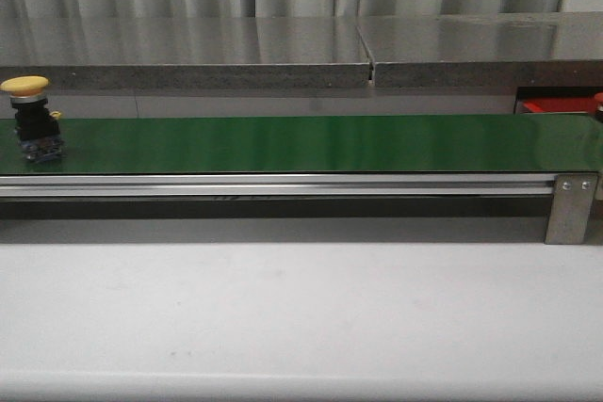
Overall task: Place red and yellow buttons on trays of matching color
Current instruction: 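Return the left gripper to the pile and grasp a red button, then set the red button on the belt behind the yellow one, release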
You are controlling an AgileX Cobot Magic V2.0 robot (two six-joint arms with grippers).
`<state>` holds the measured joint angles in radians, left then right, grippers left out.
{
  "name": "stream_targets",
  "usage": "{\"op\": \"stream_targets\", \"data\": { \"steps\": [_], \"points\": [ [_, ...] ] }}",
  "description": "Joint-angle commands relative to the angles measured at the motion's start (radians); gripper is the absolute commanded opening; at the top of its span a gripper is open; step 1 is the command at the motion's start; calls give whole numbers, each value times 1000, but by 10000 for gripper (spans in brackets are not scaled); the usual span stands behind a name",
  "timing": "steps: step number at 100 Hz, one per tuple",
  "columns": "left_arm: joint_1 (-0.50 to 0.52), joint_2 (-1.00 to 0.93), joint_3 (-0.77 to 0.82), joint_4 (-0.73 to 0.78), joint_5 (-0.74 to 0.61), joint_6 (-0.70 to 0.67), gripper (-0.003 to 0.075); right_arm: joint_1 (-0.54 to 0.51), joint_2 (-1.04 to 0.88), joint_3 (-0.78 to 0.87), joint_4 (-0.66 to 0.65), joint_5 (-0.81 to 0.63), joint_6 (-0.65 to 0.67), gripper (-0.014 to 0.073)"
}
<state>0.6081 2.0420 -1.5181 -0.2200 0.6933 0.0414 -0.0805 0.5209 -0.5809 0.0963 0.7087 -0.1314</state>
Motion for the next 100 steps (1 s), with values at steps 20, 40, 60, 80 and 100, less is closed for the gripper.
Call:
{"op": "stream_targets", "data": {
  "steps": [20, 40, 60, 80, 100],
  "points": [
    [-1, -48, -28, -20, -46, -2, 169, 1, 3, -26, 4, -67, -11, -74],
    [-1, -77, -28, -20, -3, 0, 169, 1, 3, -26, 4, -67, -11, -74],
    [-1, -174, 3, -12, 25, 0, 169, 1, 3, -26, 4, -67, -11, -74],
    [-7, -264, 24, -12, 61, 0, 169, 1, 3, -26, 4, -67, -11, -74],
    [-70, -325, 18, -9, 92, 2, 169, 1, 3, -26, 4, -67, -11, -74]
  ]
}}
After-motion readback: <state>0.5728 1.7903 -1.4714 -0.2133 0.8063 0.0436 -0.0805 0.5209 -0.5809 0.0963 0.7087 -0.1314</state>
